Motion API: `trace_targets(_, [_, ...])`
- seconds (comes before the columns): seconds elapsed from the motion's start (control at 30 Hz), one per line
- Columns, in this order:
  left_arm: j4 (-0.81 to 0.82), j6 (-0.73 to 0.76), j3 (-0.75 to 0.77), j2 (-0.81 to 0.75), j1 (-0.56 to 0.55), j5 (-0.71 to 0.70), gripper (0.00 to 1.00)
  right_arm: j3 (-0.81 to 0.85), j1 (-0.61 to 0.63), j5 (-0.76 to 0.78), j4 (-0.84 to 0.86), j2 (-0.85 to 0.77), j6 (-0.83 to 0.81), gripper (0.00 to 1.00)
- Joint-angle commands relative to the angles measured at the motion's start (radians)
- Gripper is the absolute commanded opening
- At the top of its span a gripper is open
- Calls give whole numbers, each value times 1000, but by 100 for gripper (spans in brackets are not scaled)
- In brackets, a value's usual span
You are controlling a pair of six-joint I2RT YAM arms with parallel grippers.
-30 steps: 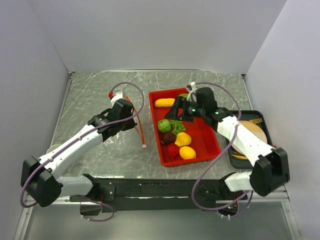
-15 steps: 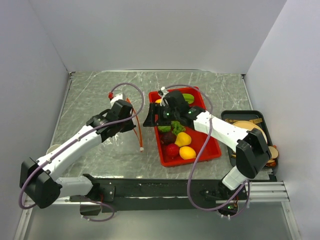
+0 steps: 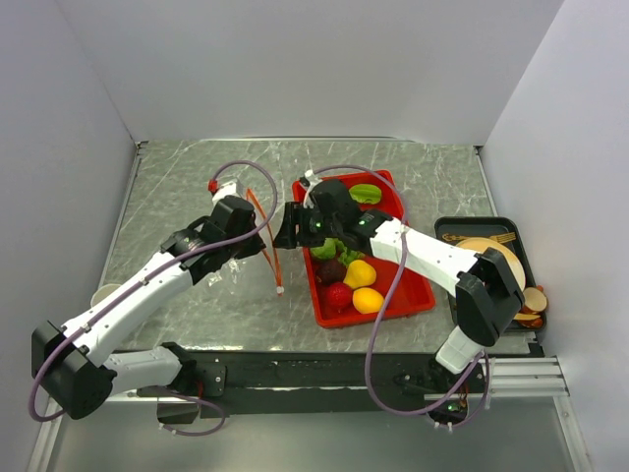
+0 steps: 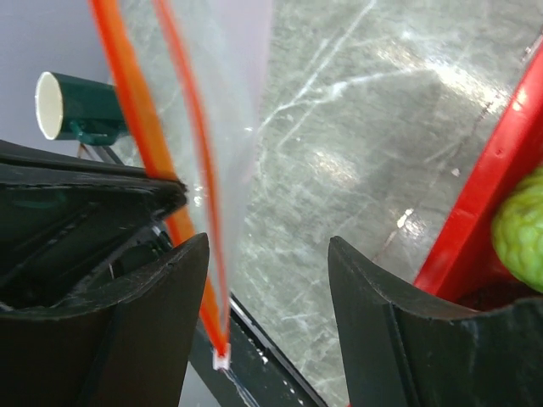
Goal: Place the food in the zip-top bag and seal the zipper
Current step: Open the zipper of the food storage bag at the center of the board.
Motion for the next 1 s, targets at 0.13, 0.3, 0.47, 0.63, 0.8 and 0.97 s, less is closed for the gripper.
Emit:
trace_targets(0.13, [9,-3,-5,-12,-3,-4,1,26,32,53,67,-27,13,66])
trace_targets(0.3, [59,-4,-33,-41,-4,36,1,66,32,34,29,27,2,62])
trace_targets(0.47, [41,-4,-33,-61,-4,37,1,110,37,41,6,90,-7,49])
trace_targets(0.63, [30,0,-28,-101,-4,34,2,144,38,27,6,155,-4,36])
trace_targets(0.8, [-16,-1,2,-119,-3,-10,1,150,37,56,6,192,3,11])
trace_targets(0.97, [-118,0,50,-144,-3,-71,1,188,35,98,-28,235,2,11])
